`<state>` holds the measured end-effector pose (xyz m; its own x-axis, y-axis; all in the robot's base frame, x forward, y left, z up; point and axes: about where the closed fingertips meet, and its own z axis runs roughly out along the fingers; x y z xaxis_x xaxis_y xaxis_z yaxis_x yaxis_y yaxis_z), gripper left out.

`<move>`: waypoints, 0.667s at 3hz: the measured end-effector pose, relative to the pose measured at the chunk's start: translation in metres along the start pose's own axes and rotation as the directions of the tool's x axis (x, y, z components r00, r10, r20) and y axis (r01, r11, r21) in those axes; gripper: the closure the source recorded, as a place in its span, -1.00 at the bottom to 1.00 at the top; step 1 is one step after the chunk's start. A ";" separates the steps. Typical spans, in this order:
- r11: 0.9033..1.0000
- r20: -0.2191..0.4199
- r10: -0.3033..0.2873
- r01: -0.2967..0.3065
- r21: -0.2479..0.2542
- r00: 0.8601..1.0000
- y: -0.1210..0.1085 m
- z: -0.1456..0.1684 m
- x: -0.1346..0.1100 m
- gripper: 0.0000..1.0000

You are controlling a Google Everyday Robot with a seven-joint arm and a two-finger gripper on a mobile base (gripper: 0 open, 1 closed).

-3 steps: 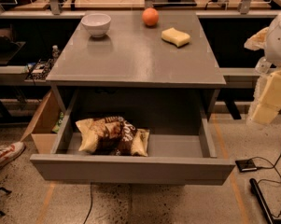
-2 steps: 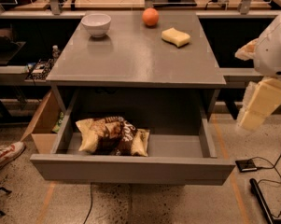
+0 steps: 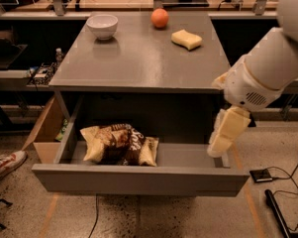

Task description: Pick brown chip bag from top drawer and place on counter

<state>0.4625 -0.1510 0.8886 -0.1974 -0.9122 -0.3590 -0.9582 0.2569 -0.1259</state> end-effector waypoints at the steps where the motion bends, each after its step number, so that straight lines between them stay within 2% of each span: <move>1: 0.994 0.022 -0.015 0.017 -0.105 1.000 0.007 0.061 -0.014 -1.00; 2: 0.994 0.022 -0.015 0.017 -0.105 1.000 0.007 0.061 -0.014 -1.00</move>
Offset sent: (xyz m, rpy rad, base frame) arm 0.0070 0.0266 -0.0387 0.0296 0.0617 0.0425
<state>0.4715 -0.1172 0.8360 -0.1786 -0.9086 -0.3775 -0.9778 0.2066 -0.0346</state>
